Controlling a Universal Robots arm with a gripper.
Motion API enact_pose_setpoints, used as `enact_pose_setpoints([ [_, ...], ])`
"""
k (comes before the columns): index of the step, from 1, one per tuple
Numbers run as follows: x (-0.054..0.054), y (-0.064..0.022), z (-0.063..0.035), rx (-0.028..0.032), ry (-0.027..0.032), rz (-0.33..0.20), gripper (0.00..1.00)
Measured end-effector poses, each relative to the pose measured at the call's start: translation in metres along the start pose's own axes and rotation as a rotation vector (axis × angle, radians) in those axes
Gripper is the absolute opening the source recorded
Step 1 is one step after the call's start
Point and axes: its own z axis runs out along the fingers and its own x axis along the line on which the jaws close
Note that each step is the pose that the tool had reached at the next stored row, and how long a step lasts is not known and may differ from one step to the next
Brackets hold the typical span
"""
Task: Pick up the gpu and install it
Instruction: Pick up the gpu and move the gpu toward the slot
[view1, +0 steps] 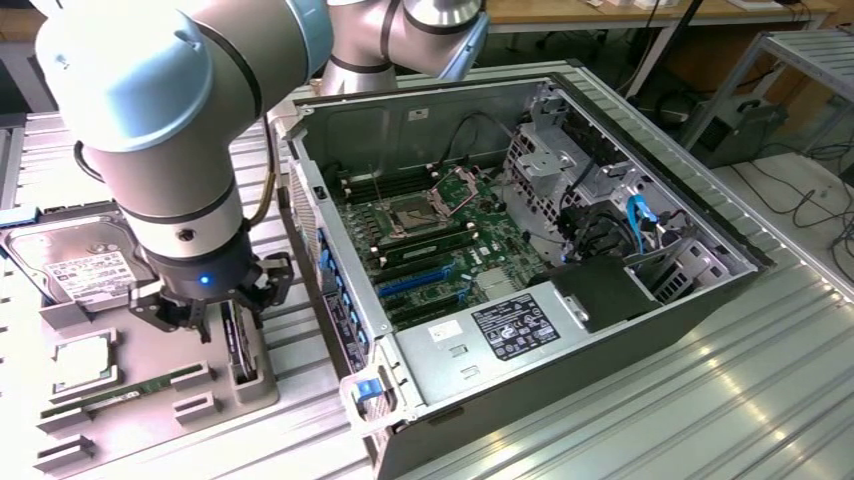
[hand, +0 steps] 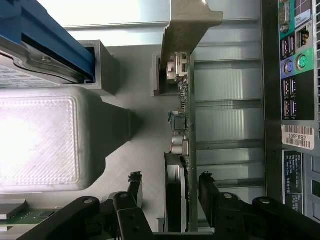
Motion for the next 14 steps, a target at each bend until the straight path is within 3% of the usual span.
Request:
enact_pose_setpoints([
  [2,-0.0006,0.0,0.0005,-0.0001,-0.0002,0.0,0.56],
  [4,-0.0012,0.0,0.0009,0.0001,0.0001,0.0,0.42],
  [14,-0.0022,0.0,0.0018,0.0001,0.0001,0.0,0.42],
])
